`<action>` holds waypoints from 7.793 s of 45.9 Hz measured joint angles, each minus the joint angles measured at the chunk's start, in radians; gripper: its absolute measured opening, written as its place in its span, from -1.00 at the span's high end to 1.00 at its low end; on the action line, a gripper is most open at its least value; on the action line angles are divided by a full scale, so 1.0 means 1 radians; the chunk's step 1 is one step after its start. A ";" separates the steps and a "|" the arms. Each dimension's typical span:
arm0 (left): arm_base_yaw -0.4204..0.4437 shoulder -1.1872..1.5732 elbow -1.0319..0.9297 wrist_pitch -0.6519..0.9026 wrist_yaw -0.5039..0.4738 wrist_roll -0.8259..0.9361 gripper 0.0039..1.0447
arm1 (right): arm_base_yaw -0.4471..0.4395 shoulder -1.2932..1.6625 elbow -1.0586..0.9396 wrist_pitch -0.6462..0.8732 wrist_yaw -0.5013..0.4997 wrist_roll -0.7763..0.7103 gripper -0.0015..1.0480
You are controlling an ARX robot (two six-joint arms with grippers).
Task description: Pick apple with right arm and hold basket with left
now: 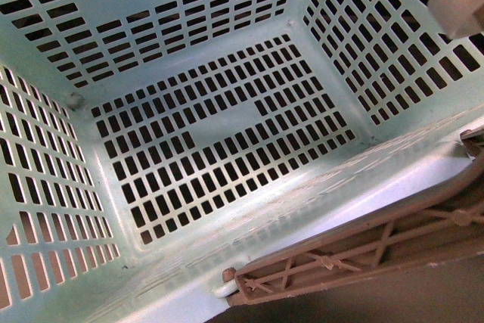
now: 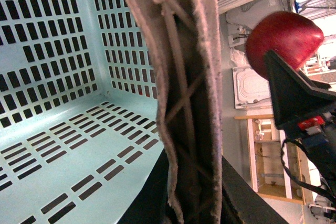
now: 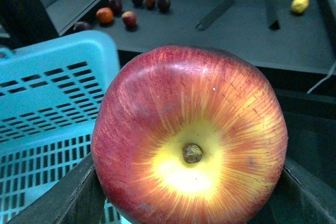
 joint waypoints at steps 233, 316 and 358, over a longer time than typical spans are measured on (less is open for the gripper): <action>0.517 0.158 -0.005 0.113 -0.209 -0.443 0.84 | -0.022 -1.214 -0.732 -0.216 0.298 0.056 -0.83; 0.495 -0.160 -0.122 -0.452 -0.377 -0.636 -0.87 | -0.022 -1.214 -0.732 -0.216 0.298 0.056 -0.83; 0.726 -0.689 -0.817 0.552 -0.077 0.984 0.94 | -0.022 -1.215 -0.732 -0.216 0.299 0.056 -0.83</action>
